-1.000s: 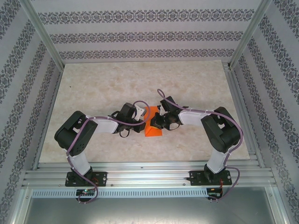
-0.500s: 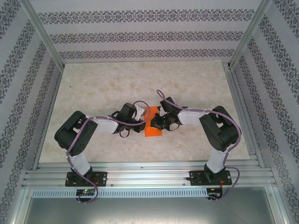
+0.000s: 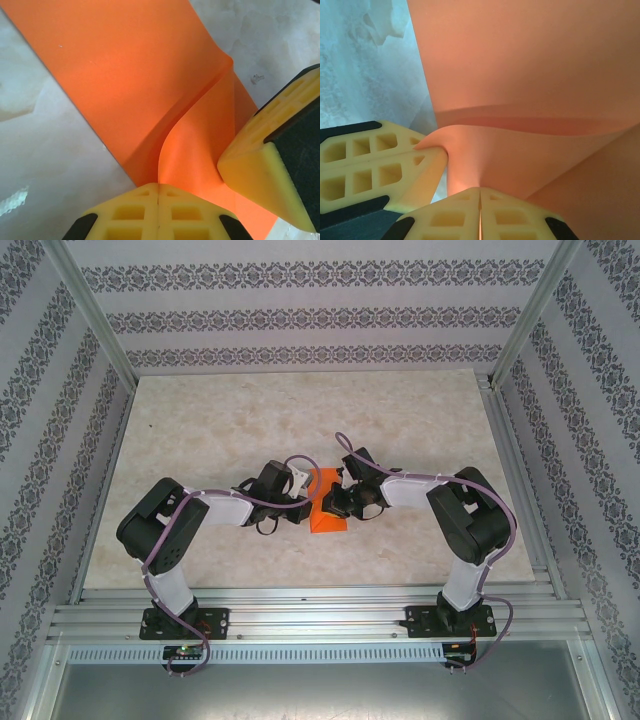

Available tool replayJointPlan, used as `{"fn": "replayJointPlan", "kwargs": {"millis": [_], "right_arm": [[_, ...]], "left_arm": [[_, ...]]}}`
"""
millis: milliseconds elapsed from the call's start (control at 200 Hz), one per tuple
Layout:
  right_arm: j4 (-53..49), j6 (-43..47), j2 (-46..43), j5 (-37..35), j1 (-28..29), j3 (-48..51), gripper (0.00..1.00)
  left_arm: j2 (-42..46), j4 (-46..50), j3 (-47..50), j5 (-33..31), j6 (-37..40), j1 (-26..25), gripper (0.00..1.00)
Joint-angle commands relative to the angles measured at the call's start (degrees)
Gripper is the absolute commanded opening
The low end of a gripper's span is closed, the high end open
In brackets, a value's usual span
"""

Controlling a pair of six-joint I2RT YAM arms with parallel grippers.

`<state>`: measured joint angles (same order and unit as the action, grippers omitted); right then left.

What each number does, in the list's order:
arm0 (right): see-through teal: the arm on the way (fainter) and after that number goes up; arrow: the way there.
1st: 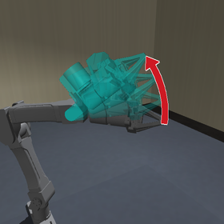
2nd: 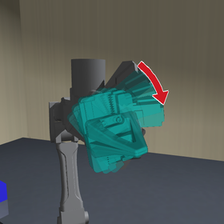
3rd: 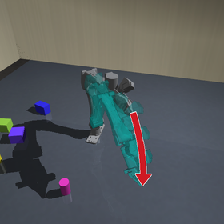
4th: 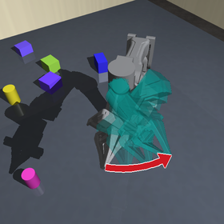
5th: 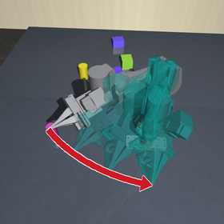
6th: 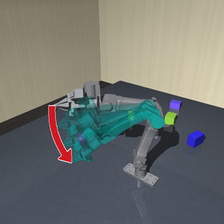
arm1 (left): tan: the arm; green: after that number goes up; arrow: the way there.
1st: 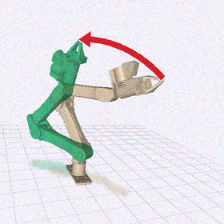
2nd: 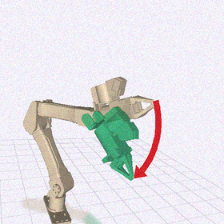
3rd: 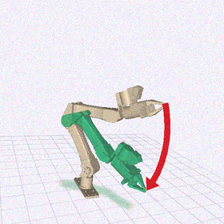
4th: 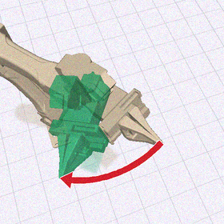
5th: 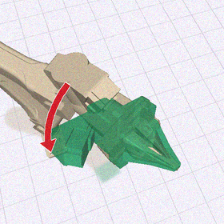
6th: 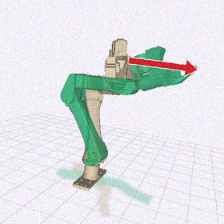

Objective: Fold a paper plane with a square sheet of paper (fold left side to right side)

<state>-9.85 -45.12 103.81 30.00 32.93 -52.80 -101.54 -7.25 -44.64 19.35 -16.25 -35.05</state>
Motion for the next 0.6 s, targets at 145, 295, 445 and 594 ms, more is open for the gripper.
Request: {"fn": "replayJointPlan", "kwargs": {"millis": [145,295,445,594], "right_arm": [[1.1,0.5,1.2,-0.8,0.7,-0.5,0.10],[1.1,0.6,1.4,-1.2,0.7,-0.5,0.10],[2.1,0.1,2.4,-0.9,0.7,-0.3,0.10],[3.1,-0.2,2.5,-0.9,0.7,-0.2,0.11]], "left_arm": [[-1.6,1.1,-1.0,-6.2,-1.6,0.1,0.00],[-1.6,1.6,-1.1,-7.1,-1.9,0.2,0.00],[-1.9,1.6,-1.2,-6.7,-1.9,0.2,0.00],[-2.1,1.8,-1.4,-6.5,-1.8,0.1,0.00]]}}
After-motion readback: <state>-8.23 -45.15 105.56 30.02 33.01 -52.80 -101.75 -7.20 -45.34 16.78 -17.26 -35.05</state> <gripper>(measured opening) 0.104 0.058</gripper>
